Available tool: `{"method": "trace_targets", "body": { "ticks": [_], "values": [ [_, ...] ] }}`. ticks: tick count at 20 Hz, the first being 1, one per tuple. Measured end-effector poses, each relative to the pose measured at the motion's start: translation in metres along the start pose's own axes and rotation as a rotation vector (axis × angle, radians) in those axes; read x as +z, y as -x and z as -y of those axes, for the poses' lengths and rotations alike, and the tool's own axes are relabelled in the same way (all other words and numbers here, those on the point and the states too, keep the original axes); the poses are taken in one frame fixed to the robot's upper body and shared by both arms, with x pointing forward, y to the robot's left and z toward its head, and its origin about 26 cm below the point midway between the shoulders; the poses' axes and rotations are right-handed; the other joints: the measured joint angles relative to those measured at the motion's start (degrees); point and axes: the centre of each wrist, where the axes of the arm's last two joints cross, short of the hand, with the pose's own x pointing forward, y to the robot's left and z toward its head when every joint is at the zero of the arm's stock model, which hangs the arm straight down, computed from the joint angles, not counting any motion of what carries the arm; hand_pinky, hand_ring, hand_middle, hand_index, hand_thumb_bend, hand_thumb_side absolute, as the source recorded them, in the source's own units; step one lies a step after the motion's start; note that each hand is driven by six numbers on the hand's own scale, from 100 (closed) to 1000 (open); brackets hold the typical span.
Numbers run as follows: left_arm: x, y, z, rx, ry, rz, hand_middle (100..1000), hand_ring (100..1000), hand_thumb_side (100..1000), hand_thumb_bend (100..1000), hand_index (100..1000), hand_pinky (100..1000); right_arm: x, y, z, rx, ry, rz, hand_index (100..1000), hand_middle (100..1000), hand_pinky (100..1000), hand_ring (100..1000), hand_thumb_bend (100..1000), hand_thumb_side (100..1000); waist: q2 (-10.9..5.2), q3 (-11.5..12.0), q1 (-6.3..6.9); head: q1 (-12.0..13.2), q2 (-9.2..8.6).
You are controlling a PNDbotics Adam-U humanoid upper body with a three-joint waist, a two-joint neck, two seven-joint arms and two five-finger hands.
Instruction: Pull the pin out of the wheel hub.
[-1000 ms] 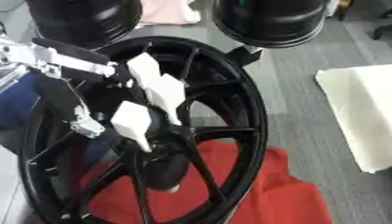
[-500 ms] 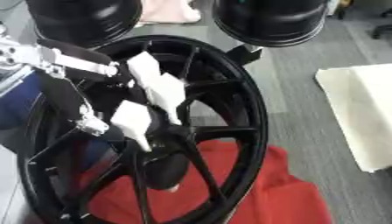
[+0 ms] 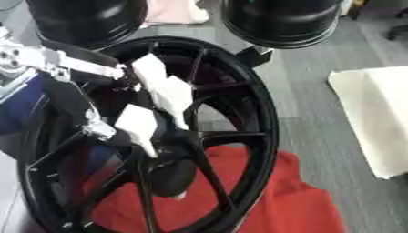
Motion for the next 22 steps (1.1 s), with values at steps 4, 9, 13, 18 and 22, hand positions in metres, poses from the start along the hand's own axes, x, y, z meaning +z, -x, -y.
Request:
{"method": "trace_targets", "body": {
  "ticks": [4,9,13,18,22],
  "values": [
    [-0.0008,0.0023,0.0009,0.000,-0.005,-0.003,625,636,391,458,711,702,0.0000,0.0000,0.0000,-0.001,0.002,0.001,705,681,767,755,100,627,0.01,-0.01,-0.01,-0.02,0.00],
    [-0.0031,0.0025,0.0015,-0.010,-0.013,-0.003,620,628,383,437,705,694,0.0000,0.0001,0.0001,-0.002,0.004,0.003,705,681,767,755,100,630,0.02,-0.03,-0.04,-0.64,-0.60],
    [-0.0034,0.0028,0.0020,-0.019,-0.020,-0.006,610,619,420,331,694,682,0.0001,0.0003,0.0001,-0.002,0.004,0.002,706,682,768,755,100,632,0.02,-0.03,-0.07,-1.08,-1.51],
    [-0.0034,0.0027,0.0020,-0.015,-0.030,-0.009,593,611,423,274,677,671,-0.0005,-0.0001,0.0015,-0.006,0.016,0.008,706,683,768,755,100,628,0.02,-0.02,-0.10,-1.13,-1.55],
    [-0.0034,0.0024,0.0020,-0.015,-0.038,-0.009,583,602,399,275,666,664,-0.0017,-0.0012,0.0043,-0.012,0.041,0.019,706,683,767,755,100,629,0.02,-0.01,-0.16,-0.99,-1.56]
  ]
}}
